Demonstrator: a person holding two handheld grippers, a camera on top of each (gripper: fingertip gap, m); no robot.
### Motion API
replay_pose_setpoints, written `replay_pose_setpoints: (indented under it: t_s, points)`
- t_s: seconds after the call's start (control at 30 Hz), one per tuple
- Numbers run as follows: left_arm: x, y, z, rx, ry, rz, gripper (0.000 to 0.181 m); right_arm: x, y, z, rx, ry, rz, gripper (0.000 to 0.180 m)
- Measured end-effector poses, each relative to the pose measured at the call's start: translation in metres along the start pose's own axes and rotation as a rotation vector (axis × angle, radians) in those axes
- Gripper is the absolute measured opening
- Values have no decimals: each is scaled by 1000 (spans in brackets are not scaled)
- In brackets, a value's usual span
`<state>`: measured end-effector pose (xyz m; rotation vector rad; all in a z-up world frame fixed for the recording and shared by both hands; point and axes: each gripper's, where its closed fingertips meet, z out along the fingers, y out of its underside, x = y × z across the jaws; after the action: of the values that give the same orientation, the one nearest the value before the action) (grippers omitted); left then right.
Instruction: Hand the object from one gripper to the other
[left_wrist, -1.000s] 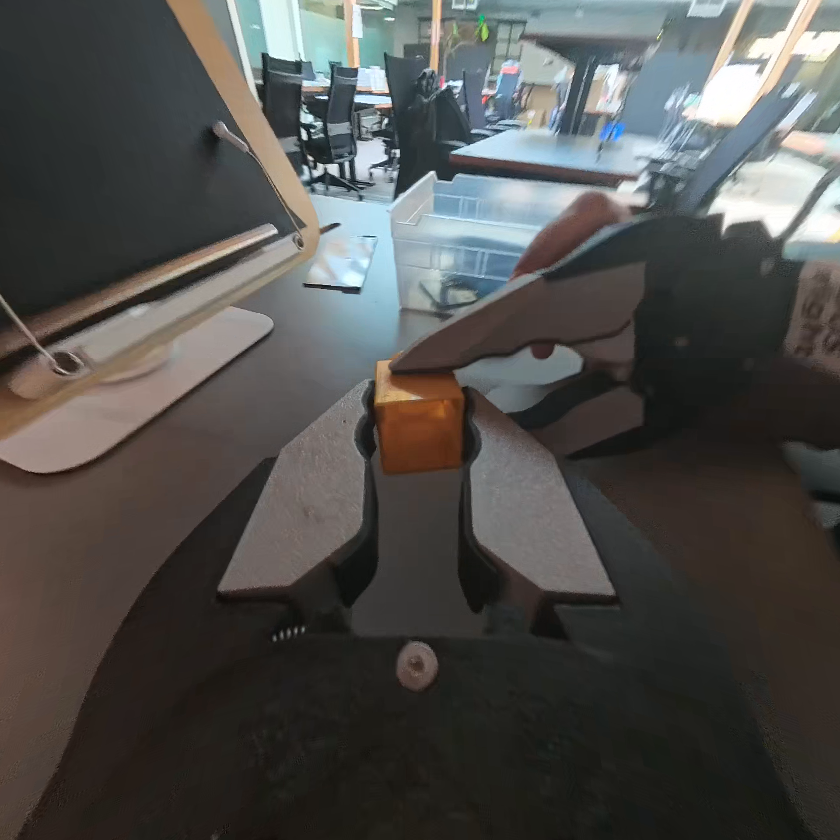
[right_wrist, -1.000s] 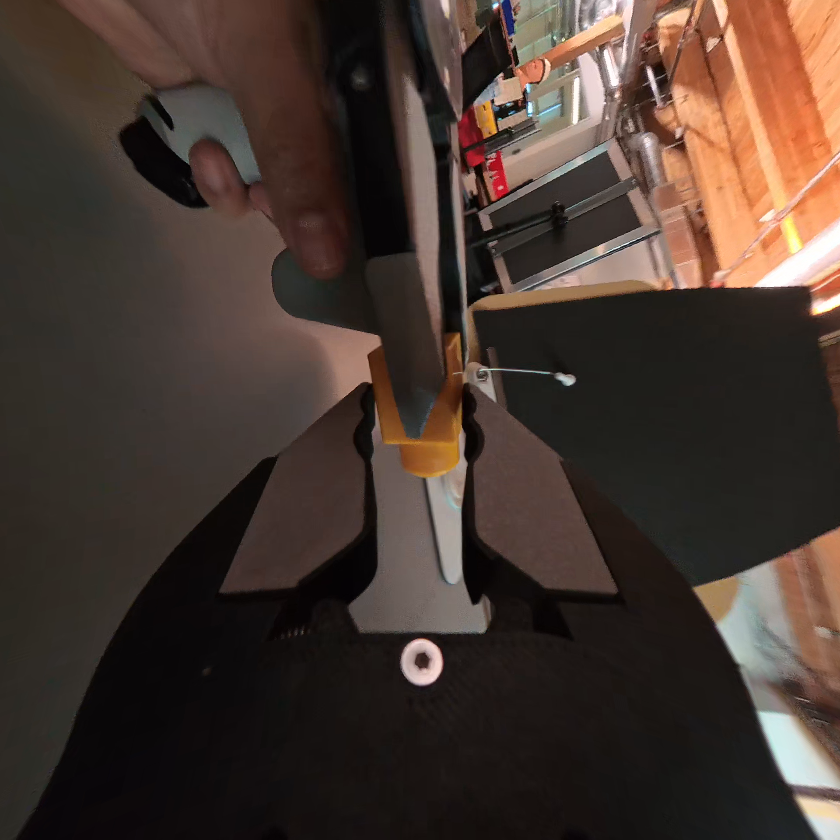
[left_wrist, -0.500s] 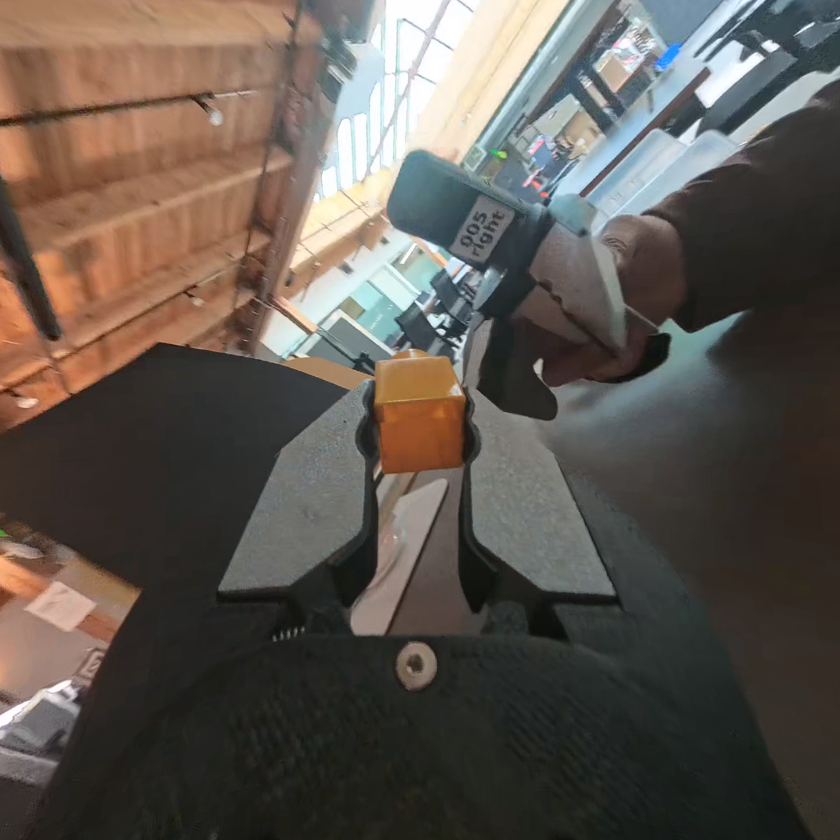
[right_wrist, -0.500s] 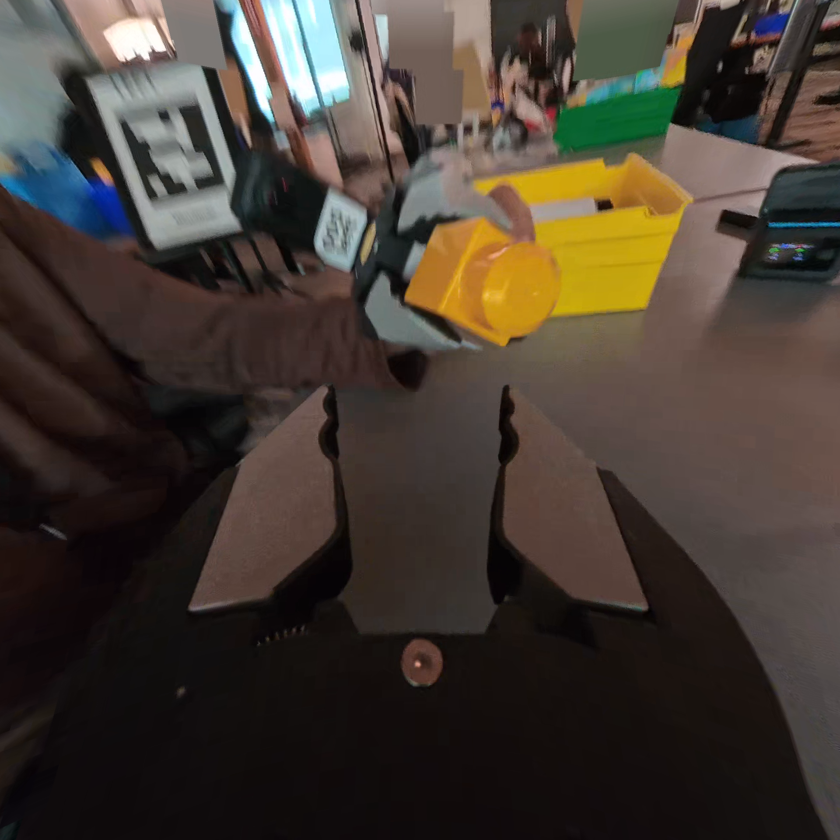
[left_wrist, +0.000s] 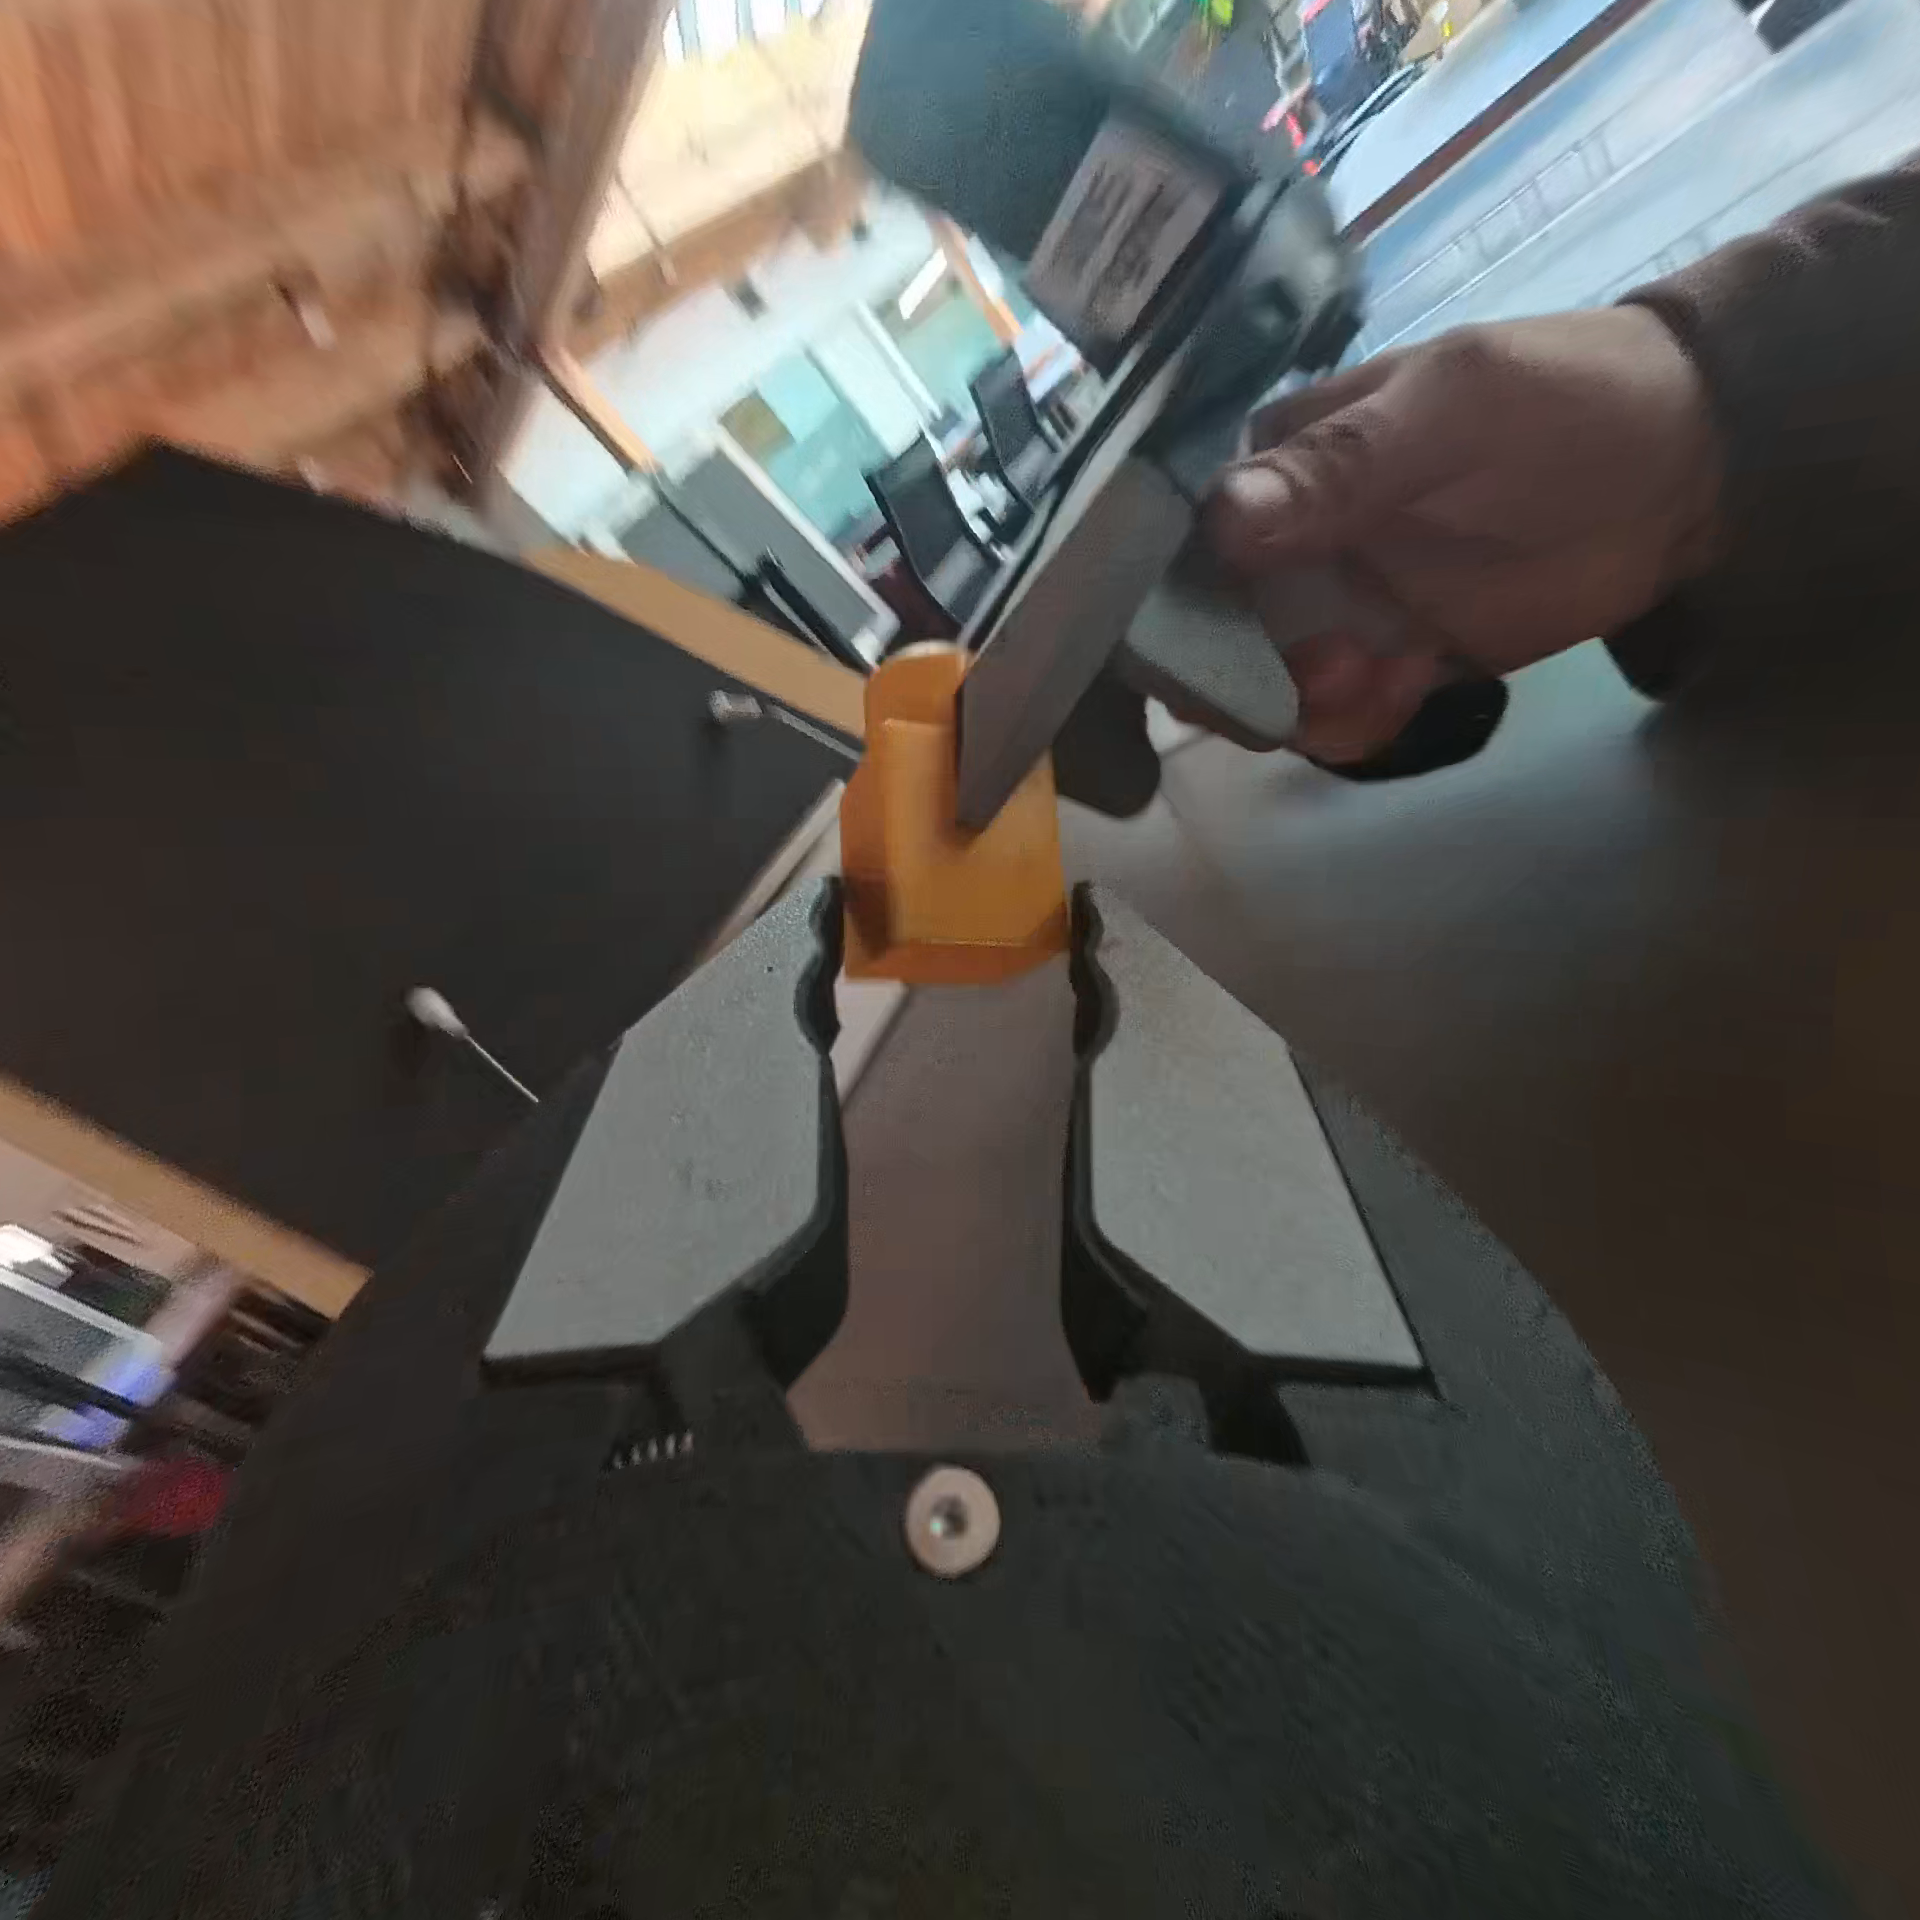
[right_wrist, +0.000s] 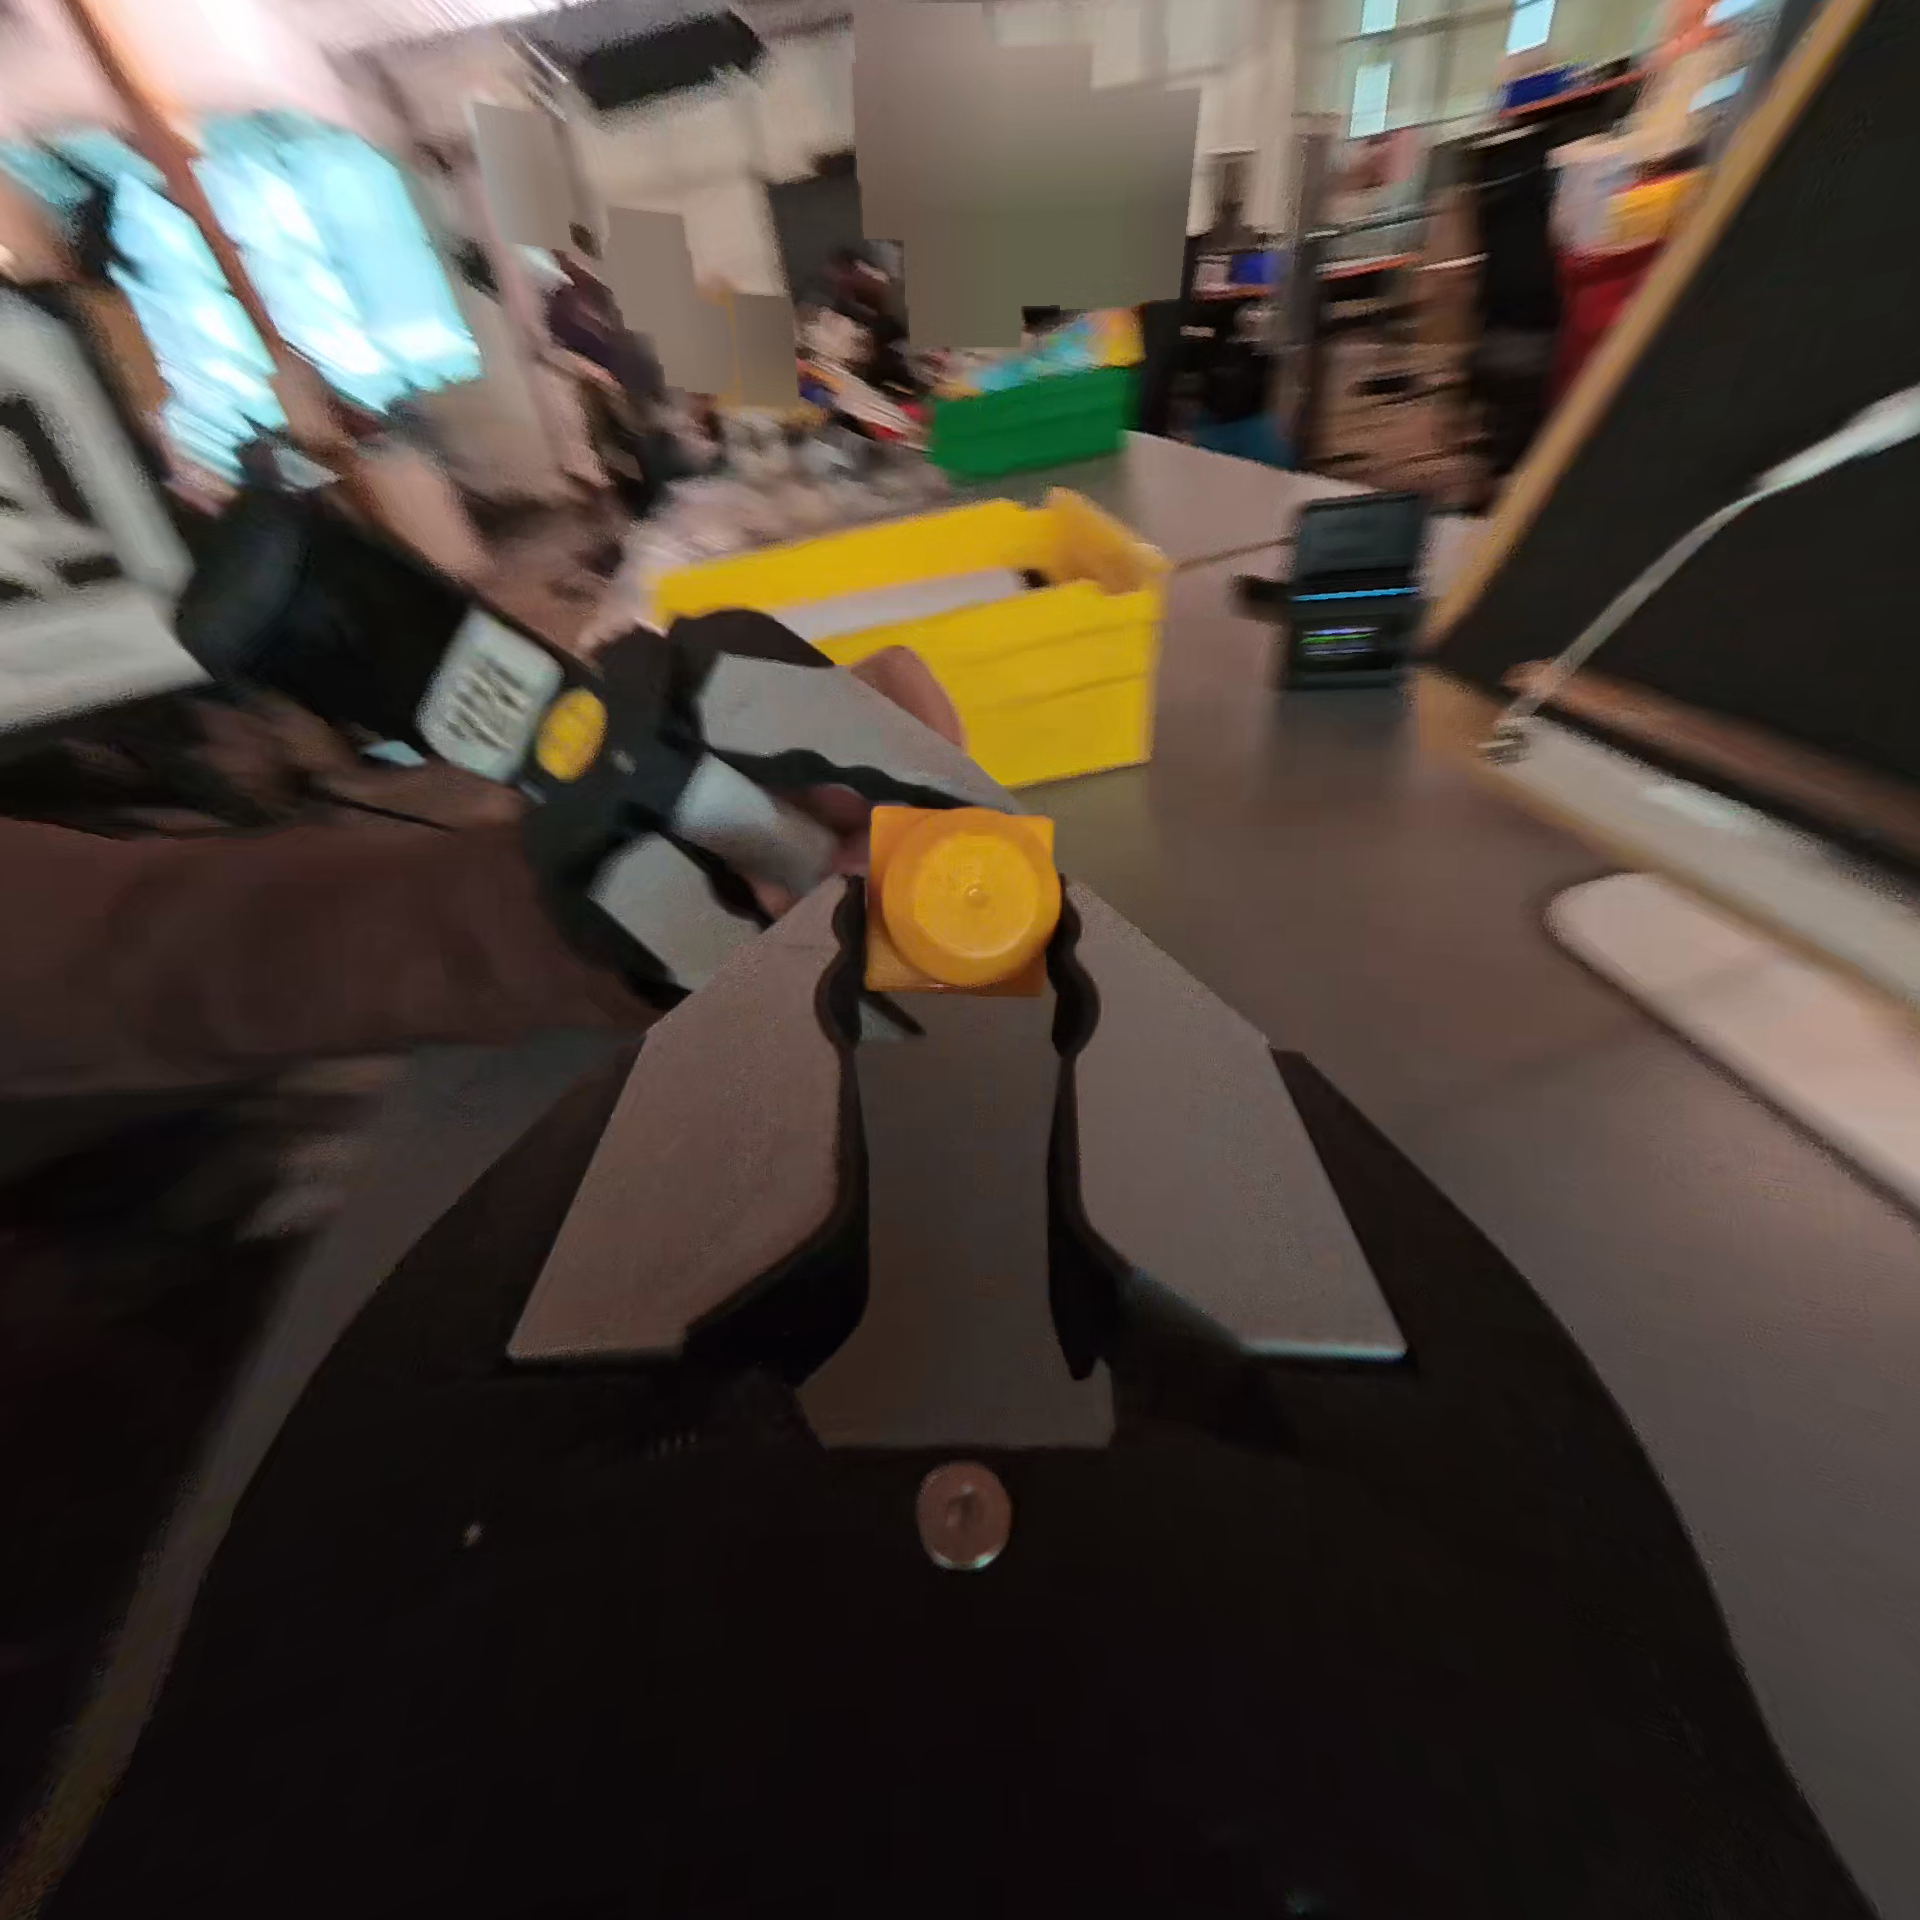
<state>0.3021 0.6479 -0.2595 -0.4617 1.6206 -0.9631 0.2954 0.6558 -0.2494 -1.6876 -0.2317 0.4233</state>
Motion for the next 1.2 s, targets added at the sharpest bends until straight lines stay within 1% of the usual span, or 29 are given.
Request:
replay_pose_setpoints:
  t_s: [0.07,0.13,0.2,0.23,0.27,0.3,0.33,0.4,0.43,0.5,0.53,0.63,0.77,0.83,0.9,0.97,1.07,1.13,1.17,1.2]
  points:
    - [-4,17,2,-69,61,-239,40,20,3,-7,-78,230,-227,32]
    - [-5,33,2,-127,131,-523,40,34,8,-13,-189,421,-483,32]
    - [-5,30,-1,-81,236,-781,42,41,14,-14,-284,542,-702,32]
    - [-10,26,-3,-43,254,-880,44,42,16,-12,-319,583,-784,32]
    - [-16,24,-4,-12,254,-942,49,43,20,-10,-358,611,-850,32]
    - [-22,24,-5,6,238,-971,59,45,21,-8,-392,639,-910,32]
    - [-26,25,-6,14,212,-974,68,46,20,-7,-413,672,-971,32]
    - [-27,26,-7,26,195,-946,69,45,21,-5,-442,699,-1060,32]
    - [-25,26,-6,20,193,-945,73,45,22,-3,-454,701,-1083,32]
    - [-18,26,-2,-1,218,-969,91,44,22,-1,-468,711,-1116,32]
    - [-13,27,0,-16,239,-978,95,43,21,0,-471,721,-1134,32]
    - [-4,31,5,-55,251,-942,96,37,22,5,-478,707,-1172,32]
    - [4,19,5,-2,302,-949,96,21,20,15,-446,674,-1235,32]
    - [11,17,4,-11,356,-943,87,11,18,19,-413,647,-1265,32]
    - [14,16,2,-21,382,-902,68,6,19,21,-410,630,-1272,32]
    - [13,17,0,-32,376,-841,67,4,19,22,-398,623,-1277,32]
    - [9,18,-2,-40,336,-731,67,4,22,22,-381,590,-1230,37]
    - [-1,22,-3,-51,260,-640,67,7,23,18,-361,574,-1130,40]
    - [-8,24,-4,-59,210,-583,67,11,26,15,-352,541,-1013,35]
    - [-18,26,-5,-64,140,-505,67,16,34,11,-367,494,-856,19]
